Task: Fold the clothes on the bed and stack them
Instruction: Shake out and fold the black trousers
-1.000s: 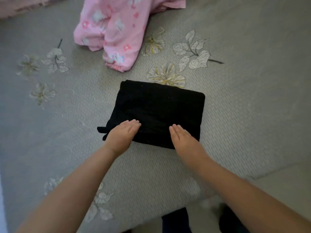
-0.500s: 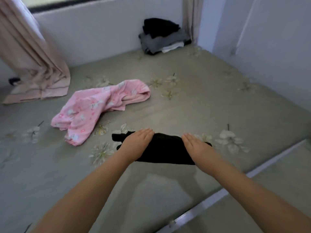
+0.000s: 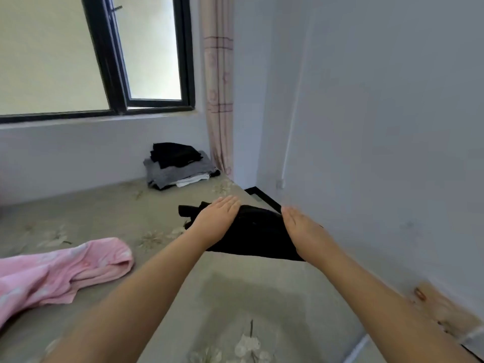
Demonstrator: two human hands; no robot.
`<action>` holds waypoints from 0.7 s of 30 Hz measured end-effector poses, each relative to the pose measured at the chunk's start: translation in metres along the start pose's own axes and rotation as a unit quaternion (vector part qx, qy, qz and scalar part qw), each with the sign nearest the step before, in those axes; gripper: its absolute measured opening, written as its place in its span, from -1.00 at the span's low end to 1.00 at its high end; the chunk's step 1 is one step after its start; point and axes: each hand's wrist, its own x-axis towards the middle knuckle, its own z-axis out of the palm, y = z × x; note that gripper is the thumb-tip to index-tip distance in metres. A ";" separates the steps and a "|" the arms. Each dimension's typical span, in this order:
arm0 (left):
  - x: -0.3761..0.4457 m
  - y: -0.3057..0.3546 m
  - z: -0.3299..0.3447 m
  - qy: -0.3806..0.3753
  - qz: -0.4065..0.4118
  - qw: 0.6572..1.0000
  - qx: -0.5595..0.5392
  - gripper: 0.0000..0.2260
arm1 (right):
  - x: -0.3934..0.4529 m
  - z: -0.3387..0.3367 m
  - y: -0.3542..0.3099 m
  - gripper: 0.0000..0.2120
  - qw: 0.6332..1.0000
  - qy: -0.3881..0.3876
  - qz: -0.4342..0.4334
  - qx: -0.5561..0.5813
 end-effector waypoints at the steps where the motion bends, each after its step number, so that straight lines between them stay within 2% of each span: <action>1: 0.026 0.010 -0.003 0.010 0.005 1.000 -0.002 -0.54 | 0.004 -0.002 0.025 -0.42 1.000 0.011 0.017 0.000; 7: 0.165 0.092 -0.005 -0.010 0.025 1.000 0.007 -0.51 | 0.007 0.011 0.174 -0.42 0.998 0.005 0.065 -0.019; 12: 0.264 0.199 0.011 -0.006 0.030 1.000 -0.004 -0.51 | -0.008 0.038 0.315 -0.46 0.995 -0.006 0.090 -0.030; 17: 0.364 0.292 0.034 -0.022 0.023 0.999 -0.009 -0.52 | -0.011 0.084 0.457 -0.44 0.997 -0.018 0.071 -0.026; 21: 0.435 0.329 0.047 -0.059 0.006 0.998 -0.001 -0.52 | 0.009 0.107 0.536 -0.44 0.998 -0.038 0.057 -0.007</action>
